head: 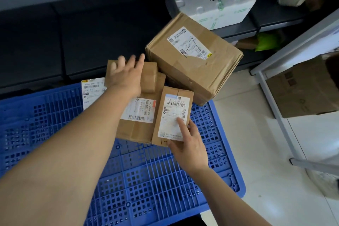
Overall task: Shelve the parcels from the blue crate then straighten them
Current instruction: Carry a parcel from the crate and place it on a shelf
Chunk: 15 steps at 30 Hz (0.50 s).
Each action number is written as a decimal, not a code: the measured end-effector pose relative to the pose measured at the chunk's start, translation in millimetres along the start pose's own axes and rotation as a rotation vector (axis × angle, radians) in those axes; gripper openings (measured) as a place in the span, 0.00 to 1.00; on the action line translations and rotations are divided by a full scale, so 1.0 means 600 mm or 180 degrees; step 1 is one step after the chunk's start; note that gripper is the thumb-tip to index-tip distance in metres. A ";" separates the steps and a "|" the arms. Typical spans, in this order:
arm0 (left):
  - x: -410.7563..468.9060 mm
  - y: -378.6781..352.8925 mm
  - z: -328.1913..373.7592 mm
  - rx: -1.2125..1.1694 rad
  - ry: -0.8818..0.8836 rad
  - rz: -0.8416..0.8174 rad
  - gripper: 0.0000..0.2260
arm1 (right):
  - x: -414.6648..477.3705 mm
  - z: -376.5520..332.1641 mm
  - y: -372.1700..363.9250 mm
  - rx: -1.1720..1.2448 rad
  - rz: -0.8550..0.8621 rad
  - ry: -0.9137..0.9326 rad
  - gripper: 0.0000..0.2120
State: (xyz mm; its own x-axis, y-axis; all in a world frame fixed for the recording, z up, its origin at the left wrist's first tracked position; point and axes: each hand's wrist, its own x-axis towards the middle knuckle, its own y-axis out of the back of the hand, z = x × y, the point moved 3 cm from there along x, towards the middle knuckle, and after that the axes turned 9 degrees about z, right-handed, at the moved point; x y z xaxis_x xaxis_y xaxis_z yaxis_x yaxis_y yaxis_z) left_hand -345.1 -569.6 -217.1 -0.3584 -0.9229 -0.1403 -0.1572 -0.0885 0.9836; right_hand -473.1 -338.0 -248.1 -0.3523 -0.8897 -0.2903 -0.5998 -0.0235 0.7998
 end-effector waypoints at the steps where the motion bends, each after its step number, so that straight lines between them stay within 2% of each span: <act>1: -0.002 0.001 0.002 0.0064 -0.0060 0.0090 0.50 | 0.000 0.000 -0.001 0.0016 -0.0010 -0.0015 0.35; 4: -0.026 -0.002 0.008 -0.0225 0.0028 -0.0024 0.49 | -0.003 0.000 -0.001 0.0088 -0.0065 -0.0089 0.35; 6: -0.054 0.006 0.003 -0.0940 0.0439 -0.0377 0.49 | -0.005 -0.001 0.003 0.0083 -0.0061 -0.0158 0.35; 8: -0.092 0.024 -0.009 -0.2557 0.1177 -0.0794 0.42 | -0.005 -0.006 0.009 -0.0071 0.0026 -0.0126 0.34; 10: -0.136 0.040 -0.018 -0.4518 0.2019 -0.1039 0.30 | -0.002 -0.021 0.013 -0.0109 0.0193 -0.0033 0.32; 11: -0.155 0.041 -0.023 -0.5158 0.2438 -0.1169 0.26 | 0.000 -0.033 0.015 -0.0050 0.0303 0.0031 0.32; 13: -0.185 0.029 -0.025 -0.5914 0.2872 -0.1456 0.26 | 0.005 -0.061 0.022 0.0180 0.0535 0.0201 0.32; 15: -0.203 0.017 -0.020 -0.6343 0.2927 -0.1636 0.29 | 0.011 -0.090 0.029 0.0673 0.0526 0.0232 0.30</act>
State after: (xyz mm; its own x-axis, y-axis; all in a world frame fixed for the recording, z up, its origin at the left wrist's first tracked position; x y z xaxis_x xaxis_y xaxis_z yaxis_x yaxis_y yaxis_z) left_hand -291.9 -462.5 -188.7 -0.1220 -0.5217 -0.8444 0.9746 0.0979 -0.2013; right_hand -447.1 -369.0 -207.8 -0.4097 -0.9042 -0.1204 -0.6780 0.2135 0.7034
